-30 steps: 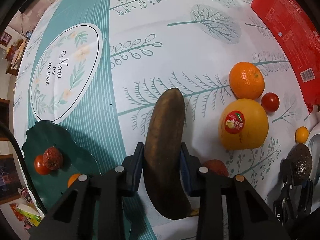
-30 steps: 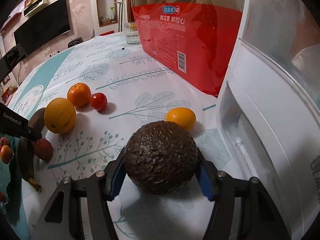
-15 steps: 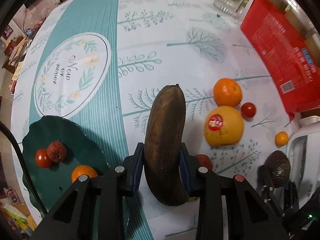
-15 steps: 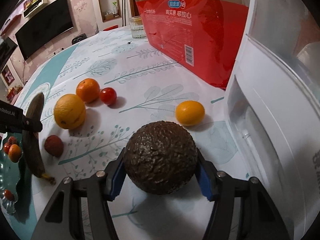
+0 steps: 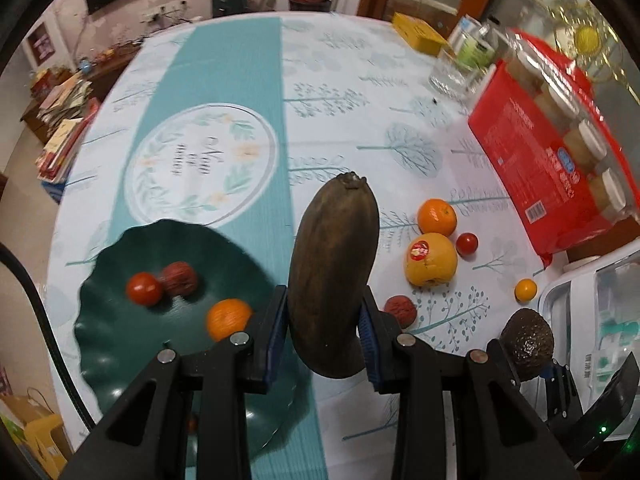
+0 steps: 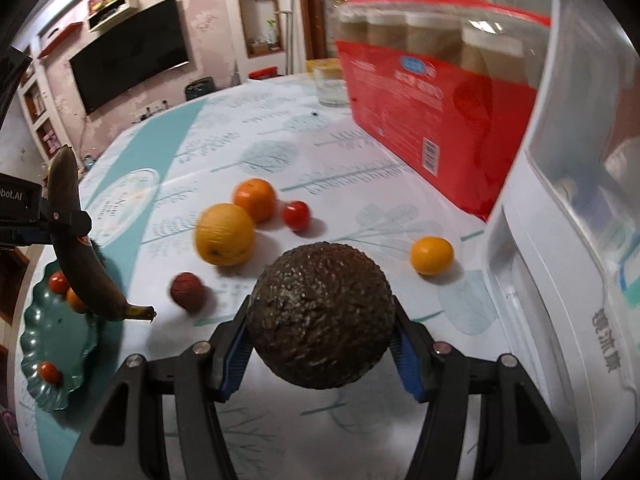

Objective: Organize fruits
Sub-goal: 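Lift the banana with the left gripper while the right carries the avocado toward the plate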

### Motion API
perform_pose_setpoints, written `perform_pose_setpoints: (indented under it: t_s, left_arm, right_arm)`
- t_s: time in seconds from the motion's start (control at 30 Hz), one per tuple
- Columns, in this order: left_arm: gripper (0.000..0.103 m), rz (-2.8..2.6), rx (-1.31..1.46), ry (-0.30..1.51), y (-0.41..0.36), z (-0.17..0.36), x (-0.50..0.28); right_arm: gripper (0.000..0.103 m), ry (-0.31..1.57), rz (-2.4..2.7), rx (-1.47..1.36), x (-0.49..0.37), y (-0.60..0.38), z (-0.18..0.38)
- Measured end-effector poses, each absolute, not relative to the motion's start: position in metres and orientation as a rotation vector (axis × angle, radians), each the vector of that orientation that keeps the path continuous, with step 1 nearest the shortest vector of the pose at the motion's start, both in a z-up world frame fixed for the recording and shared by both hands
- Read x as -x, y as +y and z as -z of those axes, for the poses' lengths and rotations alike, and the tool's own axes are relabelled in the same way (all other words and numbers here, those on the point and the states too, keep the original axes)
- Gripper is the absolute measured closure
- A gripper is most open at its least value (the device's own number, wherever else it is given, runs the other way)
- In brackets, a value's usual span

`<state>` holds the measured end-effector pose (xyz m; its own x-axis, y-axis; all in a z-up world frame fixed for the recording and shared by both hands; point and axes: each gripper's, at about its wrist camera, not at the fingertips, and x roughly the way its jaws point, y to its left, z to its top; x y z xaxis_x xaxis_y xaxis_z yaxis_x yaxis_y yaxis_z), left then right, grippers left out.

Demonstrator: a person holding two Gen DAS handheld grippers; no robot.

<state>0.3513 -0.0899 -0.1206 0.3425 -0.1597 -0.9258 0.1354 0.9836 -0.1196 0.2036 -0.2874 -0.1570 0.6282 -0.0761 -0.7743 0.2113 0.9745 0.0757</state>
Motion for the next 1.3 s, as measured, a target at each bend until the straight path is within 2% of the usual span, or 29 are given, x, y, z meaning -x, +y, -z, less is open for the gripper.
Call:
perform_pose_setpoints:
  t_s: [0.3,0.6,1.0,1.3]
  left_arm:
    - [0.071,0.091,0.071,1.141,-0.032,0.080,-0.316]
    - [0.071,-0.012,0.117,1.128,0.023,0.067,-0.280]
    - [0.071,-0.153,0.169,1.189,0.081,0.084,-0.250]
    - [0.071,-0.197,0.195,1.288,0.100,0.124,-0.258]
  right_arm:
    - [0.042,0.813,0.052,-0.140,-0.192,-0.251,0.130]
    - [0.042,0.772,-0.075,-0.105,-0.186,-0.211,0.116]
    - [0.041,0.768,-0.246,-0.053,-0.185,-0.157,0.122]
    - [0.041,0.814,-0.369,0.017,-0.194,-0.119,0.141]
